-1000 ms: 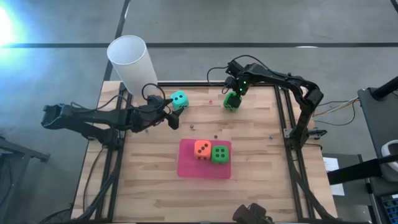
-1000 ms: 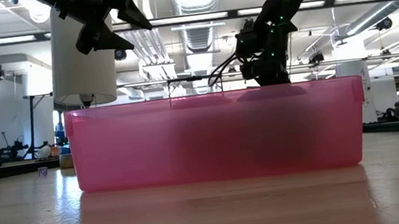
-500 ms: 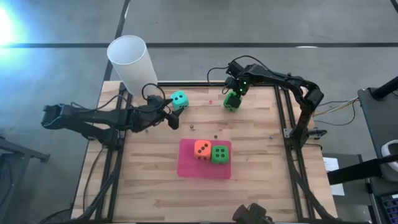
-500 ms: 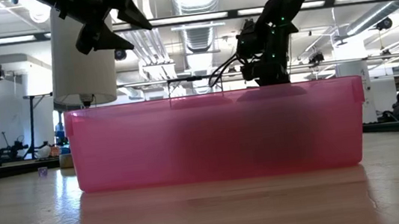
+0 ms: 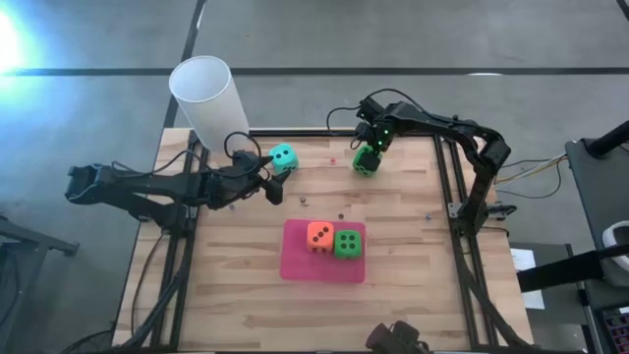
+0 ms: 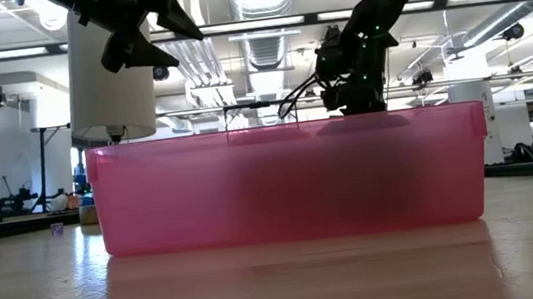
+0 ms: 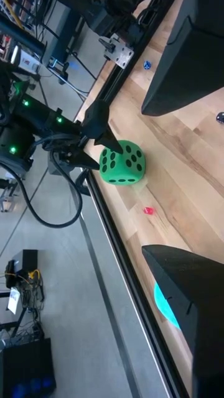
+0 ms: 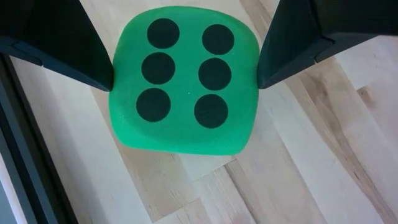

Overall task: Pick & Place Dice
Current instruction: Put the large green dice into the pink bin

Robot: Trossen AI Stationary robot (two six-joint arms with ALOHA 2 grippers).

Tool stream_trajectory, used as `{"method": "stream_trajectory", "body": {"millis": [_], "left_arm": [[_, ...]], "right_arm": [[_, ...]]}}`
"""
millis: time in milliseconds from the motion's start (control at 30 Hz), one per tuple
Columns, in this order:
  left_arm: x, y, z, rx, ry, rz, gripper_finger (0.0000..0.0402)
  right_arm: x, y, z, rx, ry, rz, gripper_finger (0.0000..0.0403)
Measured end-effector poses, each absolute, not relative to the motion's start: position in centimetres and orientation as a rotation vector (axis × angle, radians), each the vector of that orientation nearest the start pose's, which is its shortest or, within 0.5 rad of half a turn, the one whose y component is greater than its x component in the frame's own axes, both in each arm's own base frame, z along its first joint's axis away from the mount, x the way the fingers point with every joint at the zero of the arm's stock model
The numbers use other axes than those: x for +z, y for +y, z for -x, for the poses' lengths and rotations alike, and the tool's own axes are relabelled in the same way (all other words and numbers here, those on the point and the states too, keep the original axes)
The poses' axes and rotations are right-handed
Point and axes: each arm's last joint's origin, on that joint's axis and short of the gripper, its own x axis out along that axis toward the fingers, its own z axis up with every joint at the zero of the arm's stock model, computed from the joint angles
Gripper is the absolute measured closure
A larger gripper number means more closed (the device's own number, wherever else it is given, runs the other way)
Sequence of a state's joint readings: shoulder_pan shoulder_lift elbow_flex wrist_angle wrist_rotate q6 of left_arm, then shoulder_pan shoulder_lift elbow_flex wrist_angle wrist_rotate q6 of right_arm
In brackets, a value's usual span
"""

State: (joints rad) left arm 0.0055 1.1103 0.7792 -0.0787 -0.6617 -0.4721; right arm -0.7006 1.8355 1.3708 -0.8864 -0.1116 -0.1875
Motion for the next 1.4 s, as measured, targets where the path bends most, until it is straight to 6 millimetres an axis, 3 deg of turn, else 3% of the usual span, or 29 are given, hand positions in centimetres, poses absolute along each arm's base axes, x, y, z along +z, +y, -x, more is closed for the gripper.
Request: {"method": "stream_trajectory", "body": {"millis": [267,633,1000,1400], "left_arm": [[28.09,1.91,-23.68,0.735,0.232,0.314,0.0044],[28.09,1.90,-23.68,0.734,0.232,0.314,0.0039],[28.09,1.88,-23.69,0.733,0.232,0.314,0.0048],[28.09,1.88,-23.69,0.733,0.232,0.314,0.0043]], "right_arm": [[20.89,-22.69,-27.39,-0.375,1.287,-0.377,0.0021],[20.91,-22.64,-27.44,-0.392,1.282,-0.394,0.0072],[21.13,-22.57,-27.36,-0.395,1.276,-0.391,0.0052],[21.67,-22.43,-27.20,-0.402,1.263,-0.387,0.0060]]}}
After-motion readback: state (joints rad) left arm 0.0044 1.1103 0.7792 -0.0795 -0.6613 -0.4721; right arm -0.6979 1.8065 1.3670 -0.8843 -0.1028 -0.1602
